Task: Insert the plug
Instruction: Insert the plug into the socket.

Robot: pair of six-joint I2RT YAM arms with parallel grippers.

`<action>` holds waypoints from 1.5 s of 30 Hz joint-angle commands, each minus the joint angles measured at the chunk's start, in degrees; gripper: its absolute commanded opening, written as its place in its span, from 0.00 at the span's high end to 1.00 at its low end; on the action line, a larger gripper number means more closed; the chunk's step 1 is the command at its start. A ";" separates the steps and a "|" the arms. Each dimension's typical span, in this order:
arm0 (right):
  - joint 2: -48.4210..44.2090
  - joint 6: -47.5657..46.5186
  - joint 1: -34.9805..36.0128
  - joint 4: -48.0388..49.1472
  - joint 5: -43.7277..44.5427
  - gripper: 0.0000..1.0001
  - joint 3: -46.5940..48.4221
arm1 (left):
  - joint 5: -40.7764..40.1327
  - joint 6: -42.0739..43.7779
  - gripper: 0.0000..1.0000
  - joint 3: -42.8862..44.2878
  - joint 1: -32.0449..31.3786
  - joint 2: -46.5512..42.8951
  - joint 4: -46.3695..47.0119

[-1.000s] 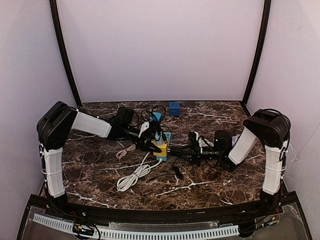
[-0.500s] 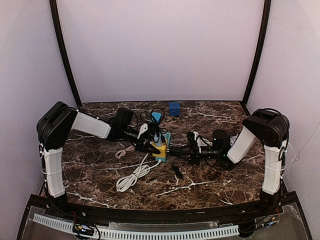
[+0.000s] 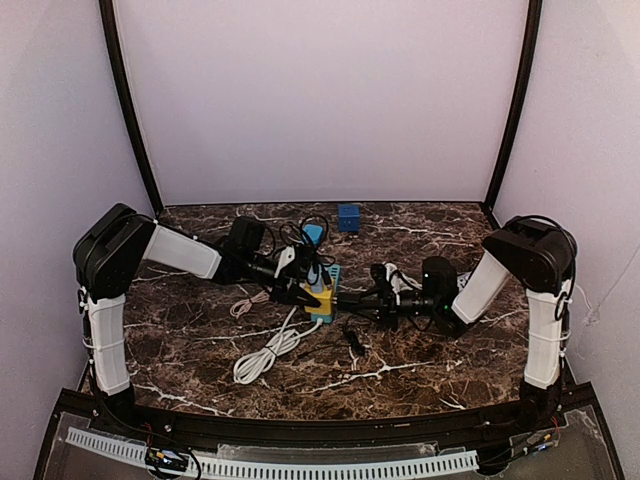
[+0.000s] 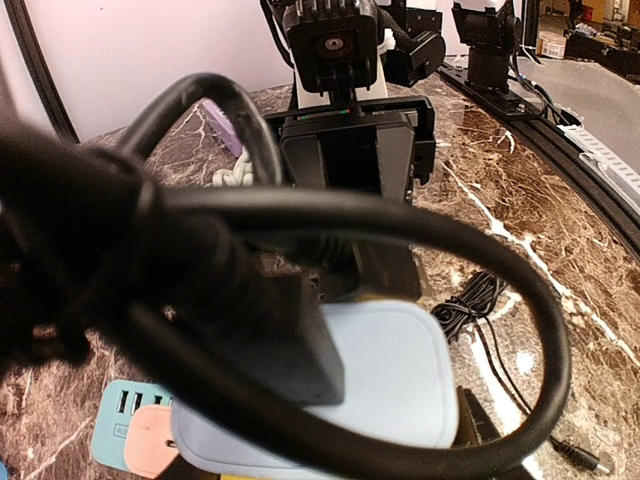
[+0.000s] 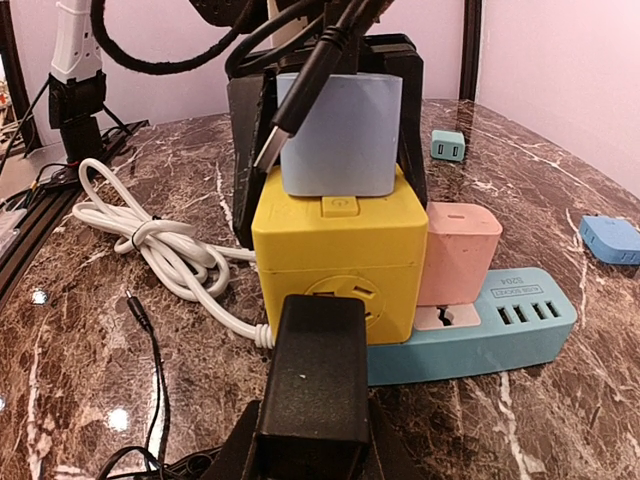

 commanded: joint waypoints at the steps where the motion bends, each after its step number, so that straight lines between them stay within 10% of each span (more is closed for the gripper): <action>1: -0.09 -0.86 0.76 -1.52 -2.26 1.00 1.13 | 1.75 -2.77 0.99 0.16 -1.43 -0.79 0.72; 14: 3.91 0.39 1.78 2.58 -6.08 1.00 11.61 | -0.64 -1.06 0.99 -0.71 -4.80 -0.50 3.21; 24: 3.15 -3.15 5.76 -5.04 -6.54 1.00 14.42 | -0.96 -12.77 0.99 -3.10 -6.44 2.35 24.41; 45: 10.40 -3.13 6.94 -13.82 -13.31 1.00 23.25 | 2.22 -7.47 0.99 -4.53 -6.56 0.89 21.10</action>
